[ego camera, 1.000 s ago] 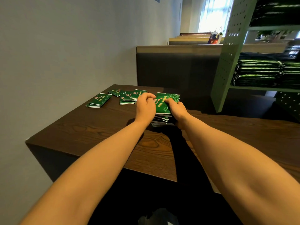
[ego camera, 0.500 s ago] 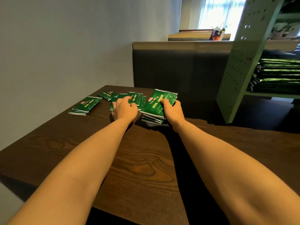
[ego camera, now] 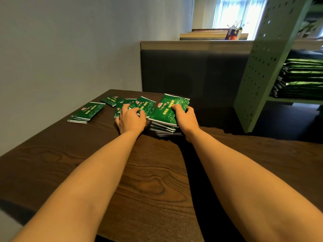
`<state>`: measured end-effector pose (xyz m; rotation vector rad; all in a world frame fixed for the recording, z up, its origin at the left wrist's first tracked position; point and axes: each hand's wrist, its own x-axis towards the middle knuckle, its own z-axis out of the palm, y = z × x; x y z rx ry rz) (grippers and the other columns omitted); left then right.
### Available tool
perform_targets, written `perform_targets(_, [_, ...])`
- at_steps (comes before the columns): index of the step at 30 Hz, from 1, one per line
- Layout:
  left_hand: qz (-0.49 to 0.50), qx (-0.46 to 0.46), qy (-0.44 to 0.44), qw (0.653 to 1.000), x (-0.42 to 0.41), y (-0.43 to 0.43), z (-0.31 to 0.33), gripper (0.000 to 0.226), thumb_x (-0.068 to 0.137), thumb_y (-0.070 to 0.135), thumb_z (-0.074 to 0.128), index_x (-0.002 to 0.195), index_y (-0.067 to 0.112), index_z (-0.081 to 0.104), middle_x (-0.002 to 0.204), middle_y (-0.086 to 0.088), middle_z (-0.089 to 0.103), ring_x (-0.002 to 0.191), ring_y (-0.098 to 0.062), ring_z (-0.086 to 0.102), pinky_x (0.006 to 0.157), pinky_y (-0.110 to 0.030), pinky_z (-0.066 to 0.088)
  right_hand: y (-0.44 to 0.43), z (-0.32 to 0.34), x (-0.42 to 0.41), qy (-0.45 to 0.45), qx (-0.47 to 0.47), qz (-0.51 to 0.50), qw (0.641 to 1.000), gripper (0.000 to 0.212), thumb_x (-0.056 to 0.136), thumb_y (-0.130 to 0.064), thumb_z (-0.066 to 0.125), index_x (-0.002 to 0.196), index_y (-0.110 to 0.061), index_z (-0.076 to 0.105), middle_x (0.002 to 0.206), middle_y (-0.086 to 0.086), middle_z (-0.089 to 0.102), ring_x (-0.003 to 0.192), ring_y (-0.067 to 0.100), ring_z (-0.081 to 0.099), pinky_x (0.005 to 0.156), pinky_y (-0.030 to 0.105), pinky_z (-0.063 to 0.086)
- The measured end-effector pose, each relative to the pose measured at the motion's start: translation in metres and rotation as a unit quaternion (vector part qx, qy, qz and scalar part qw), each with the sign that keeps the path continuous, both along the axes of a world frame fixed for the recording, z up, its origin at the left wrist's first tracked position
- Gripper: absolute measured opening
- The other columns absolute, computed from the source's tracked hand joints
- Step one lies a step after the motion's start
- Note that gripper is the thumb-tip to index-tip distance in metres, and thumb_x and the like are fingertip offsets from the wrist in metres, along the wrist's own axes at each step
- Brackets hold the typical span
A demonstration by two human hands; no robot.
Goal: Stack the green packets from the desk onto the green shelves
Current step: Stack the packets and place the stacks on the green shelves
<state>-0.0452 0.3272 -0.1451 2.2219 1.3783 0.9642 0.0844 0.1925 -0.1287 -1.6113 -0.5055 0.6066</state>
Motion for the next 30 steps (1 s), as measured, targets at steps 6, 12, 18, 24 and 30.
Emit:
perform_targets(6, [0.02, 0.0, -0.172, 0.985, -0.007, -0.002, 0.002, 0.02, 0.093, 0.013, 0.063, 0.108, 0.004, 0.073, 0.124, -0.012, 0.062, 0.116, -0.023, 0.058, 0.088, -0.019, 0.037, -0.006, 0.004, -0.003, 0.047, 0.036, 0.002, 0.998, 0.052, 0.096, -0.044, 0.063, 0.134, -0.015, 0.043, 0.106, 0.002, 0.066, 0.096, 0.021, 0.07, 0.09, 0.044, 0.059])
perform_targets(12, [0.001, -0.088, -0.244, 0.966, -0.017, -0.028, 0.014, 0.028, 0.088, -0.002, 0.062, 0.113, 0.008, 0.068, 0.111, -0.004, 0.06, 0.096, -0.014, 0.055, 0.079, -0.021, 0.044, -0.019, 0.013, -0.011, 0.185, 0.095, 0.047, 0.977, 0.093, 0.057, -0.06, 0.073, 0.136, -0.013, 0.059, 0.116, 0.013, 0.076, 0.099, 0.033, 0.077, 0.085, 0.051, 0.062])
perform_targets(18, [-0.081, -0.249, -0.27, 0.926, -0.024, -0.068, 0.03, 0.041, 0.087, -0.005, 0.06, 0.123, 0.013, 0.065, 0.103, -0.007, 0.062, 0.067, -0.009, 0.052, 0.053, -0.014, 0.044, -0.04, 0.017, -0.024, 0.212, 0.082, 0.047, 0.973, 0.1, 0.051, -0.048, 0.089, 0.137, -0.013, 0.056, 0.115, 0.017, 0.076, 0.094, 0.036, 0.077, 0.075, 0.051, 0.062])
perform_targets(24, [-0.092, -0.443, -0.291, 0.843, -0.039, -0.099, 0.047, 0.018, 0.091, 0.009, 0.062, 0.107, 0.015, 0.069, 0.096, -0.005, 0.062, 0.079, -0.017, 0.059, 0.063, -0.026, 0.05, -0.063, 0.028, -0.041, 0.202, 0.059, 0.05, 0.976, 0.047, 0.081, -0.031, 0.078, 0.12, -0.007, 0.067, 0.106, 0.018, 0.078, 0.094, 0.036, 0.077, 0.081, 0.049, 0.063])
perform_targets(30, [-0.137, -0.523, -0.352, 0.764, -0.048, -0.118, 0.058, 0.007, 0.091, 0.008, 0.067, 0.098, 0.008, 0.063, 0.088, -0.013, 0.067, 0.08, -0.025, 0.068, 0.062, -0.036, 0.061, -0.071, 0.033, -0.053, 0.239, 0.1, 0.053, 0.964, 0.062, 0.076, -0.034, 0.079, 0.13, -0.008, 0.061, 0.114, 0.019, 0.076, 0.1, 0.037, 0.076, 0.078, 0.047, 0.062])
